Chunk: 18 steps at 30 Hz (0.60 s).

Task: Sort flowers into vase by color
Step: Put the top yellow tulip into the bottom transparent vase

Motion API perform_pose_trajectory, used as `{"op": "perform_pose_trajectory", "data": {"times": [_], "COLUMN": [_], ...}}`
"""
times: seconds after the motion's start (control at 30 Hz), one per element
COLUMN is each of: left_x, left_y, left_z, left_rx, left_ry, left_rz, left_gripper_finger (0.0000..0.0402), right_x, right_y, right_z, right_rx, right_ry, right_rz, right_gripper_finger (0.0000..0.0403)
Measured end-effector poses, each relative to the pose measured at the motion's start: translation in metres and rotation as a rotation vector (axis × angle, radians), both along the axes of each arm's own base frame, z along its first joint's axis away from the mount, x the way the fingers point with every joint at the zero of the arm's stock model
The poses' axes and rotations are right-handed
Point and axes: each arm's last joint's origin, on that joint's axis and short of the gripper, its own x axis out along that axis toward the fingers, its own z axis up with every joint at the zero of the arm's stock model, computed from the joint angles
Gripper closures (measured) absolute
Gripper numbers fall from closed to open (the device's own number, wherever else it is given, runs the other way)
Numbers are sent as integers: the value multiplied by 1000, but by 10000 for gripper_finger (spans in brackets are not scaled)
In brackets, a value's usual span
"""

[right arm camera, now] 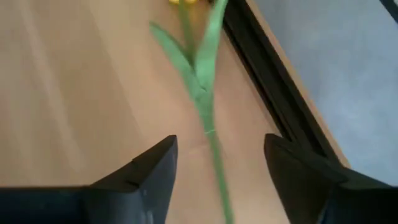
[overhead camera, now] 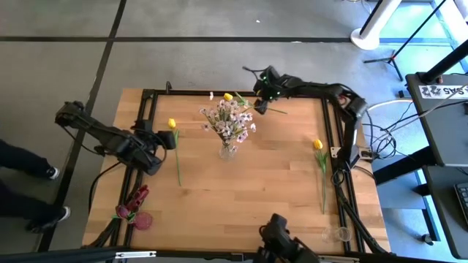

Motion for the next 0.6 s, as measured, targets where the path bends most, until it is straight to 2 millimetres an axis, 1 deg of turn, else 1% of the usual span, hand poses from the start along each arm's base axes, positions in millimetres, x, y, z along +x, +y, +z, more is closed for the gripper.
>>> {"op": "perform_pose_trajectory", "data": {"times": [0.03,0.17,0.27,0.4,0.5,0.6], "left_x": [1,5,6,6,6,6], "left_y": [1,6,10,12,12,12], "left_z": [-1,-1,0,0,1,0], "left_rx": [4,68,130,163,164,156], "left_ry": [5,22,42,74,76,78], "left_rz": [9,38,39,25,23,22], "left_gripper_finger": [281,281,281,281,281,281], "right_x": [3,10,14,16,16,15], "right_y": [-2,-9,-7,-4,-4,-2], "right_z": [-7,-21,-33,-43,-49,-54], "right_rx": [8,35,74,86,80,84], "right_ry": [8,32,60,102,153,201], "right_rz": [-2,0,18,42,28,16], "right_gripper_finger": [171,198,218,246,276,317]}}
